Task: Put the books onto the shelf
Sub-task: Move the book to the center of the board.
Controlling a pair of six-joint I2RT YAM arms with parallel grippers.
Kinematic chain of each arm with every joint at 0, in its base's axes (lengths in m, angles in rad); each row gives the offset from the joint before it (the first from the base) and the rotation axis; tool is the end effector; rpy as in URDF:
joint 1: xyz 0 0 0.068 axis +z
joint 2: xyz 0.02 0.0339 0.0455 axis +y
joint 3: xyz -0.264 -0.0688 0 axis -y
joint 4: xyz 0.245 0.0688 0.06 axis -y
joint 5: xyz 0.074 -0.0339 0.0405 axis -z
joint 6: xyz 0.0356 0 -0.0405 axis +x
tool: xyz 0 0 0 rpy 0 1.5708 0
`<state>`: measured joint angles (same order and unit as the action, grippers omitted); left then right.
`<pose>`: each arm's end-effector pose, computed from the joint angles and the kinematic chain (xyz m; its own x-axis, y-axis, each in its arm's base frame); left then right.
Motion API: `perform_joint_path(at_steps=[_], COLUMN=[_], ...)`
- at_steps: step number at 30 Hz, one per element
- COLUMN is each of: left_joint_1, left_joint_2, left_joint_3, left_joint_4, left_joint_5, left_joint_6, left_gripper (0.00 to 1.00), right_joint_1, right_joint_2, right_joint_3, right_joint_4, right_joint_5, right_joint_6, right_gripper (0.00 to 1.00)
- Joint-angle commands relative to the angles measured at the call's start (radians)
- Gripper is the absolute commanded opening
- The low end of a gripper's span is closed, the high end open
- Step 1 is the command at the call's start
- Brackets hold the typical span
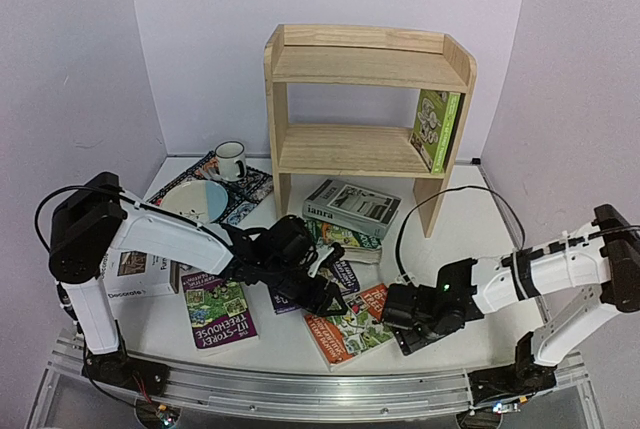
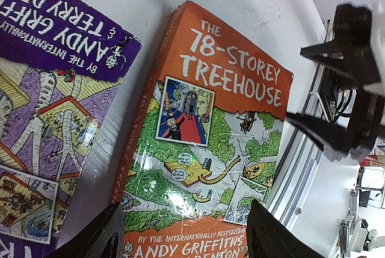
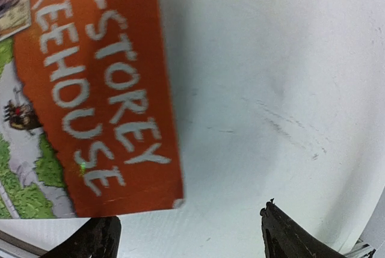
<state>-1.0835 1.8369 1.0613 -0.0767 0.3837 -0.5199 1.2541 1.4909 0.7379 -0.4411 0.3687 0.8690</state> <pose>0.1647 -0.3392 0.1590 -0.7703 0.4698 -0.4313 0.6361 0.5183 -0.5716 0.0926 0.2413 0.1532 -0.8324 -0.2524 -0.4934 -0.3244 0.9437 0.0646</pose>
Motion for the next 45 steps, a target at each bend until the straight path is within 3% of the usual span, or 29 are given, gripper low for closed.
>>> perform_joint_path(at_steps=[1, 6, 15, 20, 24, 34, 45], left_joint_1=[-0.004, 0.009, 0.014, 0.013, 0.012, 0.007, 0.007], left_joint_2=[0.042, 0.037, 0.005, 0.021, 0.038, 0.034, 0.005], left_joint_3=[0.064, 0.079, 0.042, 0.03, 0.032, -0.025, -0.049], left_joint_4=[-0.006, -0.088, -0.111, -0.111, -0.103, 0.035, 0.183], left_joint_5=[0.011, -0.114, -0.128, -0.095, -0.037, 0.113, 0.195], left_joint_6=[0.018, -0.041, -0.075, -0.098, -0.134, -0.234, -0.29], left_gripper=[0.71, 0.73, 0.73, 0.73, 0.73, 0.73, 0.72], right_joint_1=[-0.081, -0.088, -0.087, -0.088, -0.088, -0.088, -0.088], right_joint_2=[-0.088, -0.133, -0.209, -0.237, -0.255, -0.376, -0.333], right_joint_3=[-0.044, -0.034, -0.036, -0.056, -0.144, -0.35, -0.374], right_joint_4=[-0.098, -0.092, -0.045, -0.005, 0.134, 0.417, 0.493], right_joint_5=[0.049, -0.007, -0.173, -0.219, -0.308, -0.318, -0.292], right_joint_6=[-0.02, -0.068, -0.056, 0.063, 0.203, 0.444, 0.52], right_gripper=[0.81, 0.8, 0.8, 0.8, 0.8, 0.69, 0.71])
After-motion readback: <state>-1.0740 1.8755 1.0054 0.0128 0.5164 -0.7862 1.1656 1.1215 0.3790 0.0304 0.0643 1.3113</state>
